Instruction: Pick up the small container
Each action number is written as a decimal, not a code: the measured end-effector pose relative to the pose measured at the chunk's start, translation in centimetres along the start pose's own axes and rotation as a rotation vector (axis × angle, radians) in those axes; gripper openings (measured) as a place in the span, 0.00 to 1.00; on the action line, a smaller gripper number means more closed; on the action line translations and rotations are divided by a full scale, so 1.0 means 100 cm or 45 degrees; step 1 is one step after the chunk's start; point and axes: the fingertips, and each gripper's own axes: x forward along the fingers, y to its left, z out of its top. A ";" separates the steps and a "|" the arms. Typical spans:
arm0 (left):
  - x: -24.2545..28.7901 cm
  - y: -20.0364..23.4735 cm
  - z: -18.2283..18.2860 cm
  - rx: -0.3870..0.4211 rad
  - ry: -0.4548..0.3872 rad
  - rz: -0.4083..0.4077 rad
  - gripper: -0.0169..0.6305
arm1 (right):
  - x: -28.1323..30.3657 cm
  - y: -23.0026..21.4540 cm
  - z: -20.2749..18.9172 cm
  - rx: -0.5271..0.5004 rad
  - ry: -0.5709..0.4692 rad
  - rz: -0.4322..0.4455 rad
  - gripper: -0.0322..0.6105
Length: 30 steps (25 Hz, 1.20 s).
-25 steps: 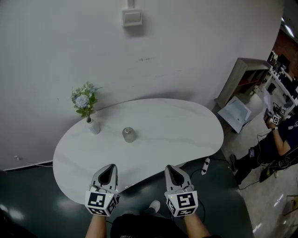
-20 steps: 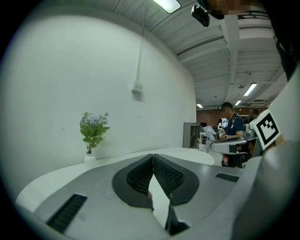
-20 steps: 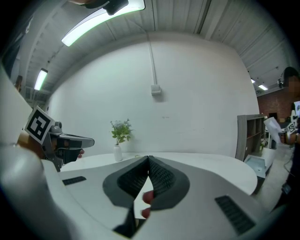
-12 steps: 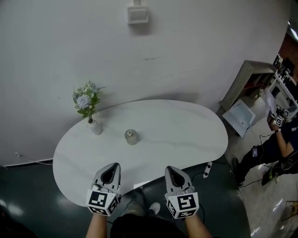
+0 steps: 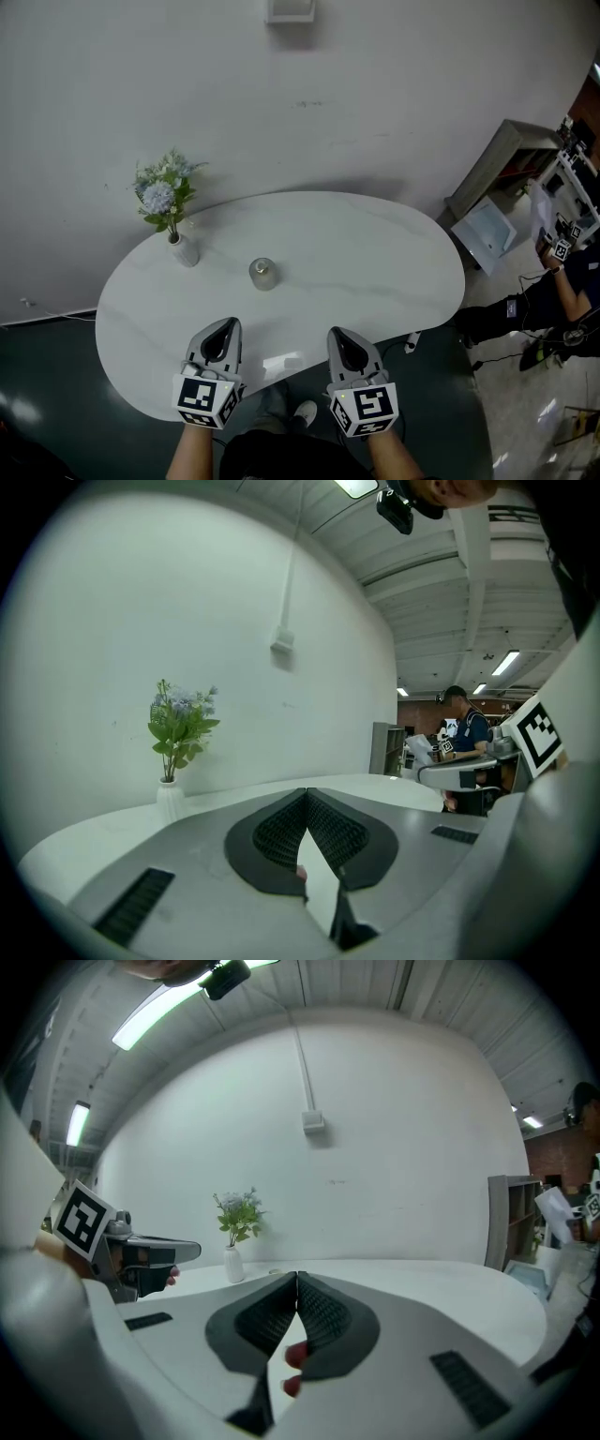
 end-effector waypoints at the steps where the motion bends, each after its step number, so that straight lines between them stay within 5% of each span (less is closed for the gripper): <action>1: 0.004 0.001 0.000 -0.005 0.000 0.000 0.05 | 0.004 -0.002 -0.001 0.003 0.005 0.002 0.15; 26: 0.080 0.025 -0.040 -0.015 0.106 -0.021 0.05 | 0.079 -0.019 -0.027 0.008 0.118 -0.010 0.15; 30: 0.094 0.028 -0.045 -0.010 0.119 -0.035 0.19 | 0.091 -0.022 -0.032 0.016 0.134 -0.006 0.16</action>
